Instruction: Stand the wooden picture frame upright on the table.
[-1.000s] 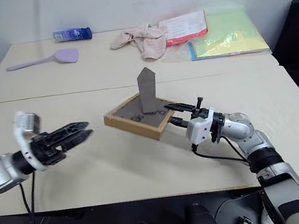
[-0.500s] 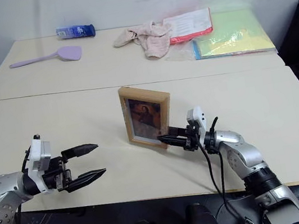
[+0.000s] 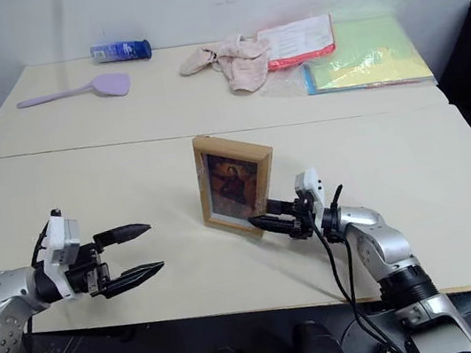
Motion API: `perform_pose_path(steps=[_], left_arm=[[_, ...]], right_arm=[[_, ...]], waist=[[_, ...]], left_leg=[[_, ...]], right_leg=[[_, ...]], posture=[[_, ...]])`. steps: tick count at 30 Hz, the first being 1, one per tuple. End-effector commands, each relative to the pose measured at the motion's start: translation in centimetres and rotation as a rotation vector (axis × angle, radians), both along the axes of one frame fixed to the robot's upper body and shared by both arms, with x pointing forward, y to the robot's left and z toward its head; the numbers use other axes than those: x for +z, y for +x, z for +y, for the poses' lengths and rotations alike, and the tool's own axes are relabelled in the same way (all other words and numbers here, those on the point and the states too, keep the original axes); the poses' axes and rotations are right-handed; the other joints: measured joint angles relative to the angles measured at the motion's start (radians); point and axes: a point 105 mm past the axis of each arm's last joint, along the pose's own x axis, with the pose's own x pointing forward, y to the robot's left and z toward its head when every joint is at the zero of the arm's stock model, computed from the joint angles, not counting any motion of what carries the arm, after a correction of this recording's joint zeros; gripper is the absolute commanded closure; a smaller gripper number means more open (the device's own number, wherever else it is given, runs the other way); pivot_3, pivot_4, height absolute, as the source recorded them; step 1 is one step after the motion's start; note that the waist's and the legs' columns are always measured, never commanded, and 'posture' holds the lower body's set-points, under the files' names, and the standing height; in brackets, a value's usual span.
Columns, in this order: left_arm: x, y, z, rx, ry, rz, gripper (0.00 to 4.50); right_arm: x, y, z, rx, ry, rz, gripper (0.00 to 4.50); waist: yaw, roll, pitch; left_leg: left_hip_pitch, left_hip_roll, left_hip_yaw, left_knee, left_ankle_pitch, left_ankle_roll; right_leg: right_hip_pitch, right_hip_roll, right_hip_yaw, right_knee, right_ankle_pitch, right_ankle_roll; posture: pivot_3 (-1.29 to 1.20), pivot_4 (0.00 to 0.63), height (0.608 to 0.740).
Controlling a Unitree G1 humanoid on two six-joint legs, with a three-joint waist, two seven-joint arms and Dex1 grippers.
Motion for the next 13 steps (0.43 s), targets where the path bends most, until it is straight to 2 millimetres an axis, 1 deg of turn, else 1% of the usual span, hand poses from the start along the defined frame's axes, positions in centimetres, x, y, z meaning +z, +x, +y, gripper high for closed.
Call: perform_pose_path(steps=[1, 3, 4, 7, 11, 13], left_arm=[[0.1, -0.3, 1.3, 0.037, 0.032, -0.03, 0.0], [-0.3, -0.5, 1.9, 0.063, 0.039, -0.033, 0.0], [-0.6, -0.6, 2.3, 0.079, 0.052, -0.039, 0.0], [-1.7, -0.8, 3.8, 0.148, 0.121, -0.063, 0.0], [-2.7, -1.5, 5.3, 0.212, 0.187, -0.092, 0.0], [-3.0, -1.6, 6.1, 0.243, 0.215, -0.11, 0.0]], right_arm=[[2.3, -1.1, -1.3, 0.03, -0.02, -0.151, 0.97], [2.3, -1.7, -2.6, 0.027, -0.068, -0.178, 0.3], [2.4, -1.8, -3.4, 0.007, -0.084, -0.194, 0.04], [2.6, -2.3, -6.5, -0.055, -0.162, -0.25, 0.04], [1.2, -3.5, -10.1, -0.061, -0.391, -0.42, 0.04], [0.9, -3.7, -11.0, -0.08, -0.42, -0.451, 0.04]], waist=[[0.001, 0.0, 0.0], [0.001, 0.0, 0.0], [0.002, 0.0, 0.0], [0.003, 0.0, 0.0], [0.003, 0.0, 0.0], [0.002, 0.0, 0.0]], left_leg=[[0.0, 0.0, 0.0, 0.0, 0.0, 0.0], [0.0, 0.0, 0.0, 0.0, 0.0, 0.001], [0.0, 0.0, 0.0, 0.0, 0.0, 0.001], [0.0, 0.0, 0.0, 0.0, -0.001, 0.001], [0.0, 0.0, 0.0, 0.0, -0.001, 0.001], [0.001, 0.0, 0.001, 0.0, -0.001, 0.001]], right_leg=[[0.0, 0.0, 0.0, 0.0, 0.0, 0.0], [0.0, 0.0, 0.0, -0.001, 0.0, 0.0], [0.0, 0.0, 0.0, -0.001, 0.0, 0.0], [0.0, 0.0, 0.0, -0.004, 0.0, 0.0], [0.001, 0.0, 0.0, -0.005, 0.0, 0.0], [0.002, 0.0, 0.0, -0.005, 0.0, 0.0]], posture=[[0.0, 0.15, 0.74], [0.0, 0.15, 0.74], [0.0, 0.15, 0.74], [0.0, 0.15, 0.74], [0.0, 0.15, 0.74], [0.0, 0.15, 0.74]])
